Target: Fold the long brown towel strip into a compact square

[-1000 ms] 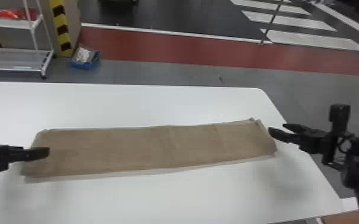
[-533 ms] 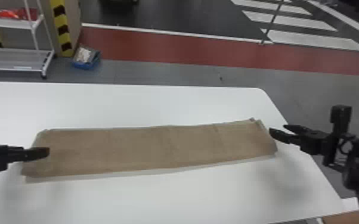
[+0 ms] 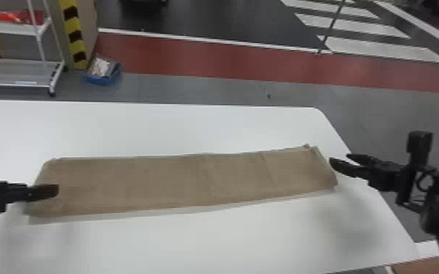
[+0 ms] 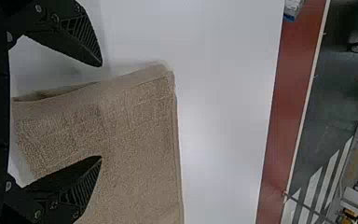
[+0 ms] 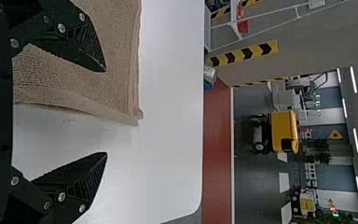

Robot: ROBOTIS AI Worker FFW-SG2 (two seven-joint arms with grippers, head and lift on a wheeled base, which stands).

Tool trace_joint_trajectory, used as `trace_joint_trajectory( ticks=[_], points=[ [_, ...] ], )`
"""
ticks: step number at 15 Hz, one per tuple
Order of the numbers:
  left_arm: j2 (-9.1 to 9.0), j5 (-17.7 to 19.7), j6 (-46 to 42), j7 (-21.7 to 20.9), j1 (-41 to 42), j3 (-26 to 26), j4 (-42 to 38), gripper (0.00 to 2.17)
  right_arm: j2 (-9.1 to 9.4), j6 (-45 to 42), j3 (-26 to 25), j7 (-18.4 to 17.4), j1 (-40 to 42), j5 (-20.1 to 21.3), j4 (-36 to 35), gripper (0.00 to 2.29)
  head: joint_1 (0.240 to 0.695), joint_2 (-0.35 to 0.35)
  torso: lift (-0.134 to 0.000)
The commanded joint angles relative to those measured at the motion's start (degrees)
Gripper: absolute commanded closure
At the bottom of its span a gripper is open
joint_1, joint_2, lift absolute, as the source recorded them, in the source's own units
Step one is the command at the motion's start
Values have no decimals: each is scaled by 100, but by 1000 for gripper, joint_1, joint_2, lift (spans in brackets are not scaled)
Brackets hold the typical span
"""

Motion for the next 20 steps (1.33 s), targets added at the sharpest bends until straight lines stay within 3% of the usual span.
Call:
trace_joint_trajectory(
  ticks=[1, 10, 11, 15, 16, 20],
  points=[
    [0, -9, 0, 0, 0, 4, 0, 211, 0, 5, -3, 4, 11, -33, -4, 286, 695, -236, -120],
    [-70, -26, 158, 53, -18, -67, 26, 448, 53, 163, -196, 153, 257, -244, -268, 286, 695, -239, -120],
    [-62, -35, 369, 35, -35, -84, 17, 667, 53, 181, -249, 153, 284, -244, -312, 286, 695, -240, -120],
    [-70, 18, 791, 149, -53, -5, -167, 2040, 53, 216, -258, 153, 319, -340, -338, 289, 695, -250, -120],
    [-70, 79, 791, 158, -53, 39, -167, 2142, 53, 216, -275, 153, 319, -375, -338, 289, 695, -251, -120],
    [-70, 457, 914, 264, -44, 259, -325, 2142, 97, 198, -284, 153, 345, -411, -338, 289, 695, -250, -120]
  ],
)
